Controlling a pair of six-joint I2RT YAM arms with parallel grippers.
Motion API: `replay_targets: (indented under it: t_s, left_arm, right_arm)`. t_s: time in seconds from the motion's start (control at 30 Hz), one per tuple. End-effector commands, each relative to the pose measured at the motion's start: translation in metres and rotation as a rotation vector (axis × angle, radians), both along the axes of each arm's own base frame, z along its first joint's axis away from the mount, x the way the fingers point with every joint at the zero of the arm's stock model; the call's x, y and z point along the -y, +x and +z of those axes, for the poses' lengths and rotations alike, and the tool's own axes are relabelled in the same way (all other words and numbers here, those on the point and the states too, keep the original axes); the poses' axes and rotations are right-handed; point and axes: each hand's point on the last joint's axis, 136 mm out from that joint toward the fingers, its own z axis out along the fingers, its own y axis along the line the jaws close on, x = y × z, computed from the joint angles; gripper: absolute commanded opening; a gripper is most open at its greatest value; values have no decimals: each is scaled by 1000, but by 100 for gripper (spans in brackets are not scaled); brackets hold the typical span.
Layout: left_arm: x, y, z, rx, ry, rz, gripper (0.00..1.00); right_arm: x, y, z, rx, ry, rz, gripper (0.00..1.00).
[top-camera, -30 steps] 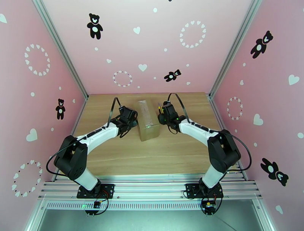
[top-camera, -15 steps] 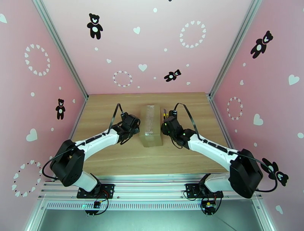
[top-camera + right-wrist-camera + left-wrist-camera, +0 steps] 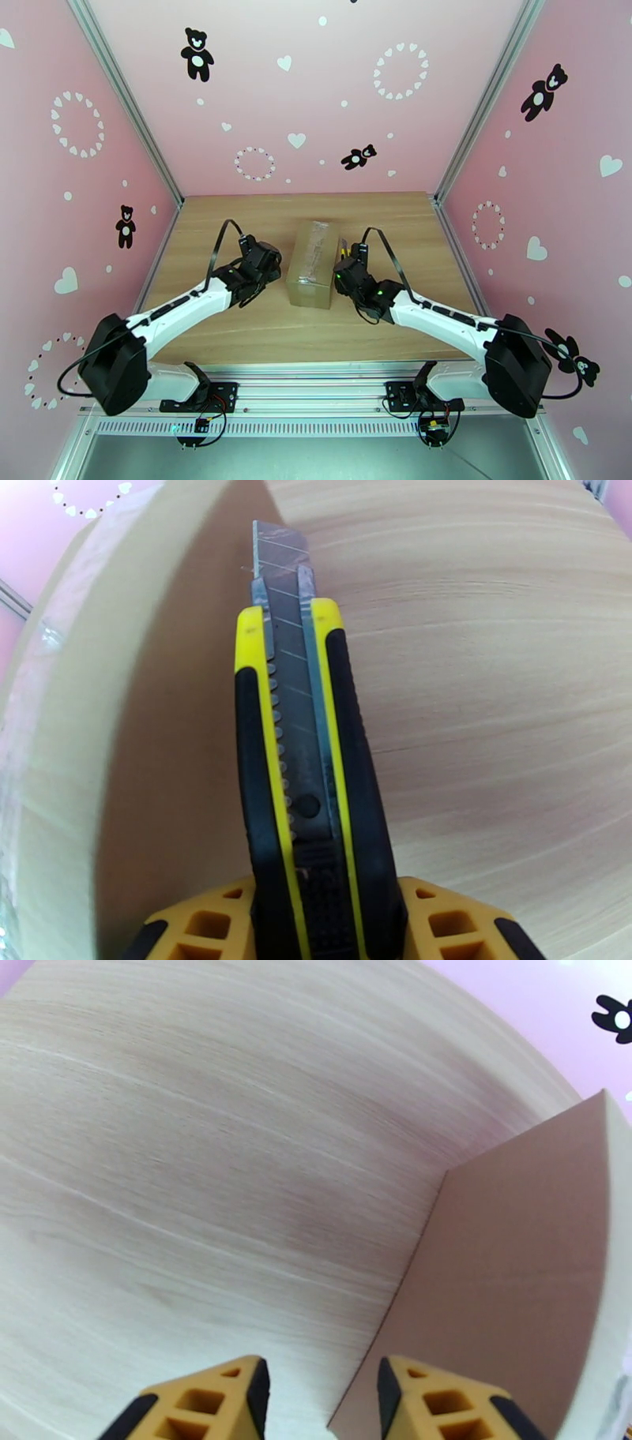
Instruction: Unpack the express box
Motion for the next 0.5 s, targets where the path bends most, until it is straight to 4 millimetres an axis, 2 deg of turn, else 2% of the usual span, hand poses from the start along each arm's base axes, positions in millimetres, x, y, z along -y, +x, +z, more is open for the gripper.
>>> replay_targets:
  t_s: [0.0, 0.13, 0.23, 0.37, 0.47]
  left_arm:
    - [-3, -16, 3, -26, 5, -38, 45]
    - [-4, -37, 5, -55, -14, -90, 45]
    - [-5, -54, 6, -75, -27, -126, 45]
    - [-1, -76, 4, -100, -64, -158, 46]
    - [2, -95, -11, -142, -63, -176, 46]
  right_arm:
    - [13, -4, 10, 23, -38, -21, 0]
    - [20, 3, 21, 37, -70, 8, 0]
    - [32, 17, 25, 25, -71, 19, 0]
    - [52, 44, 35, 38, -72, 15, 0]
    - [61, 70, 47, 53, -71, 27, 0]
